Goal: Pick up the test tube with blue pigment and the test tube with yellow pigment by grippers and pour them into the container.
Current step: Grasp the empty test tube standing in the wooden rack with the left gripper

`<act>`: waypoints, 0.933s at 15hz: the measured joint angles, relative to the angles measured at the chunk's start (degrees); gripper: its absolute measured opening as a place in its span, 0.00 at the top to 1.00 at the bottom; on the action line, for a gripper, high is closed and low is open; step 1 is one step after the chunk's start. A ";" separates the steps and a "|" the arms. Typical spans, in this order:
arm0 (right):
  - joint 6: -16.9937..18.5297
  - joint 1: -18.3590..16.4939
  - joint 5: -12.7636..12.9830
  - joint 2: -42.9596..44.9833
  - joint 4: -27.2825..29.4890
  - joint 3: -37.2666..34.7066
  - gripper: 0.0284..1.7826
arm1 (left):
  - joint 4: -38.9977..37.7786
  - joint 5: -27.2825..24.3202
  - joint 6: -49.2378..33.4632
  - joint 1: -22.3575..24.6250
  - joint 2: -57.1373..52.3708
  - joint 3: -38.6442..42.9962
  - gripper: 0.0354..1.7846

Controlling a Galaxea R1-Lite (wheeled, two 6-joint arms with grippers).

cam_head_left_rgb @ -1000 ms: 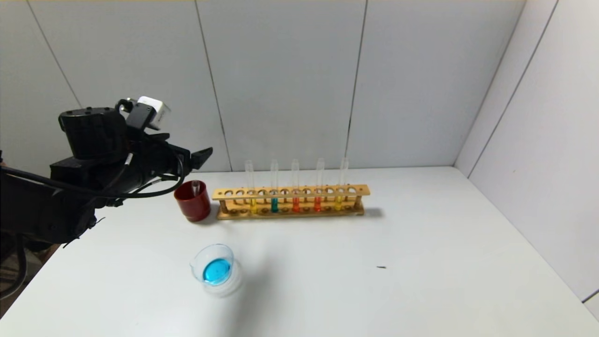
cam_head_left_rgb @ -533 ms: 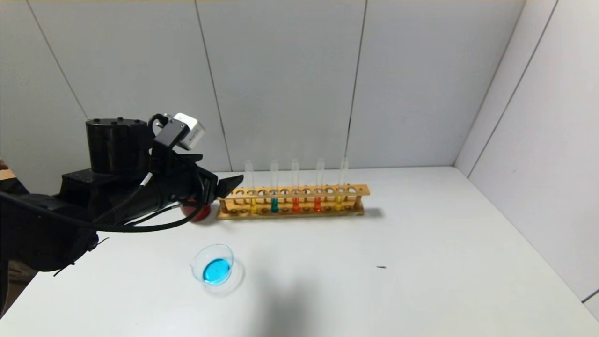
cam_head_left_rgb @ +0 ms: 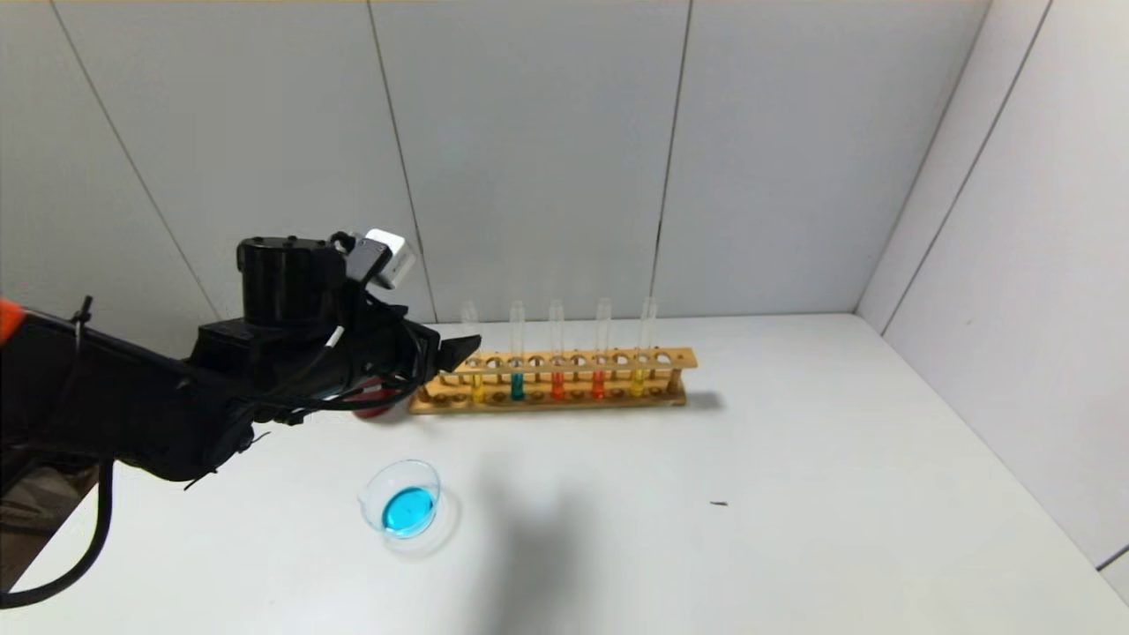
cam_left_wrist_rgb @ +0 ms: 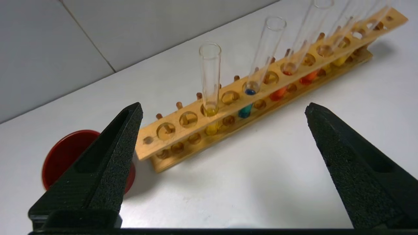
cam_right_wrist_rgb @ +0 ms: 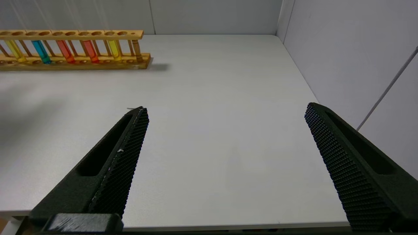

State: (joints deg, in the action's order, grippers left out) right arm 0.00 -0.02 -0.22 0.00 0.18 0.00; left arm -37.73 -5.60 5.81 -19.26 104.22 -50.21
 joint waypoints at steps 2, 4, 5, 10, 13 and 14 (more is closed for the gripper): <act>0.00 0.00 -0.02 0.00 0.00 0.00 0.02 | 0.00 0.01 -1.00 0.09 3.25 -3.28 0.02; 0.00 0.00 0.00 0.00 0.00 0.00 0.02 | 0.02 0.00 -1.22 0.09 6.42 -6.12 0.02; 0.00 0.00 -0.02 0.00 0.00 0.00 0.02 | 0.02 0.01 -1.24 0.13 8.05 -7.52 0.04; 0.00 0.00 -0.02 0.00 0.00 0.00 0.02 | 0.00 0.06 -1.41 1.11 15.27 -13.87 0.36; 0.00 0.02 0.00 0.00 0.00 0.00 0.02 | 0.00 0.00 -1.55 1.27 18.91 -17.31 0.68; 0.00 0.02 -0.02 0.00 -0.02 0.00 0.02 | 0.05 0.01 -1.55 1.21 19.76 -18.12 0.76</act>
State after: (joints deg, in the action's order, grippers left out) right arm 0.00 0.00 -0.24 0.00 0.16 0.00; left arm -37.68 -5.58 4.27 -18.05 123.98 -68.33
